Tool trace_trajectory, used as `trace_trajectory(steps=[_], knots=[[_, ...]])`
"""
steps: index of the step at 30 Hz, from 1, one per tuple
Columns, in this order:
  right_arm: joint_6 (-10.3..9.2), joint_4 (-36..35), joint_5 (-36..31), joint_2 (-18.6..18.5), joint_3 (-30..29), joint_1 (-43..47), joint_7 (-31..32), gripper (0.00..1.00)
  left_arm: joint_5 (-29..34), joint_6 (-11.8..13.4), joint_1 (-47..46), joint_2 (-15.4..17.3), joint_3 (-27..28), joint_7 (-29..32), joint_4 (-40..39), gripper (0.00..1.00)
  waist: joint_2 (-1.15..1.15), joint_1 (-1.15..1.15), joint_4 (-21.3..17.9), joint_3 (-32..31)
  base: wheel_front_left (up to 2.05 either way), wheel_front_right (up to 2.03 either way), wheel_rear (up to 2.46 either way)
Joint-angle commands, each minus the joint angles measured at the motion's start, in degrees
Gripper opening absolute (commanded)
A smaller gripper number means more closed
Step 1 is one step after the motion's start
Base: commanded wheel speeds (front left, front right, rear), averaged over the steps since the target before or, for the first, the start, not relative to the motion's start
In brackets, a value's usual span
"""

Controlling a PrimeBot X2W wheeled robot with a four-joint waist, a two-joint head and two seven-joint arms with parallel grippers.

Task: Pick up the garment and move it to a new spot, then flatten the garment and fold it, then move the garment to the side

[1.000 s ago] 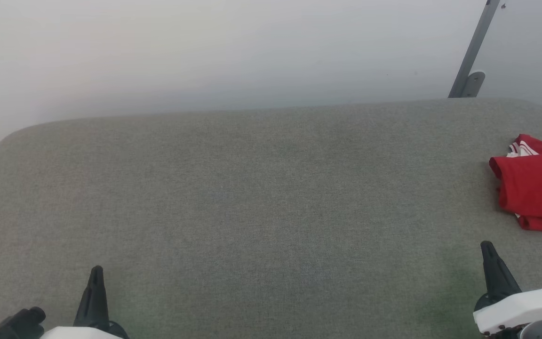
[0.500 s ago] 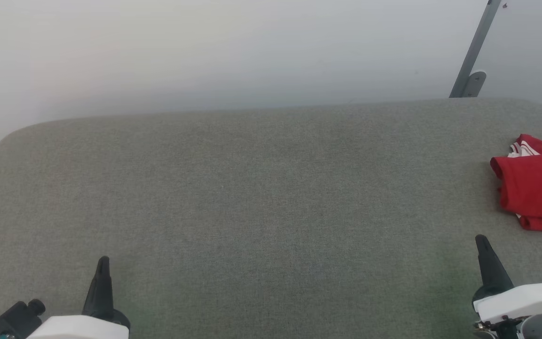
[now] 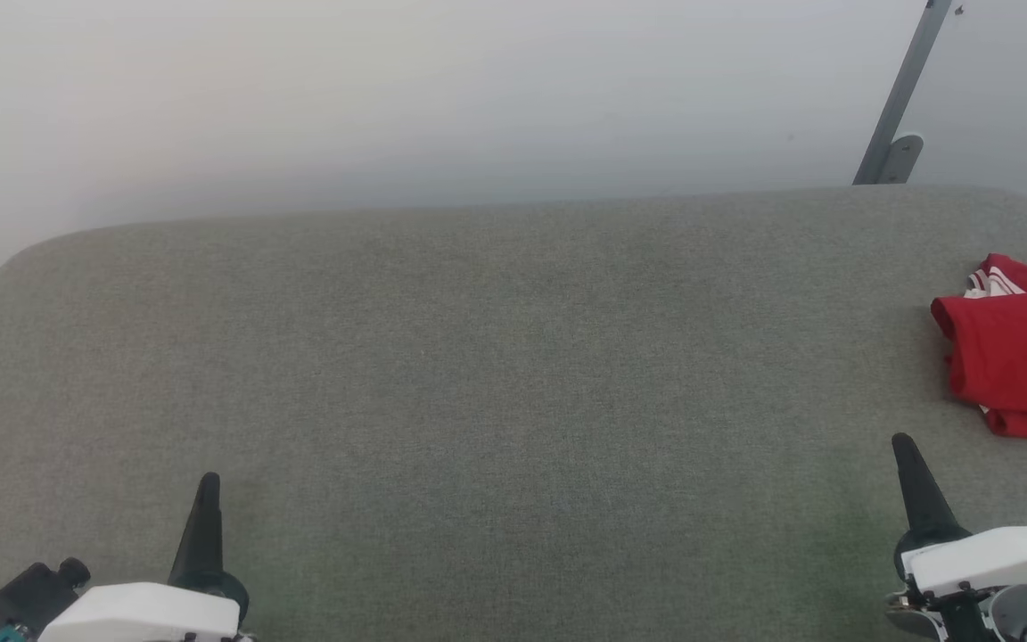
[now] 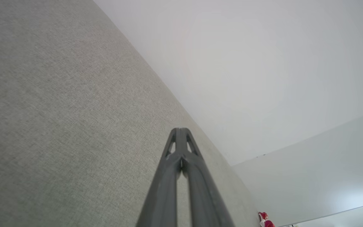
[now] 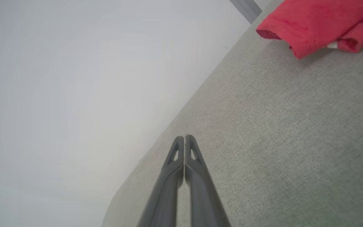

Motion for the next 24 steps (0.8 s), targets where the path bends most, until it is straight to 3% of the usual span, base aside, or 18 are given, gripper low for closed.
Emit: trace_trajectory(steps=[1, 24], knots=[[0.0, -0.7, 1.5, 0.0, -0.3, -1.4, 0.5, 0.0, -1.8, -0.1, -1.8, 0.2, -0.1, 0.5, -0.5, 0.0, 0.0, 0.0, 0.0, 0.0, 0.0, 0.0, 0.0], [0.0, -1.1, 12.5, 1.7, -0.9, -2.4, 3.5, 0.0, -14.2, -0.1, -4.0, -0.1, -1.2, 3.8, 0.2, 0.0, 0.0, 0.0, 0.2, 0.1, 0.0, 0.0, 0.0]])
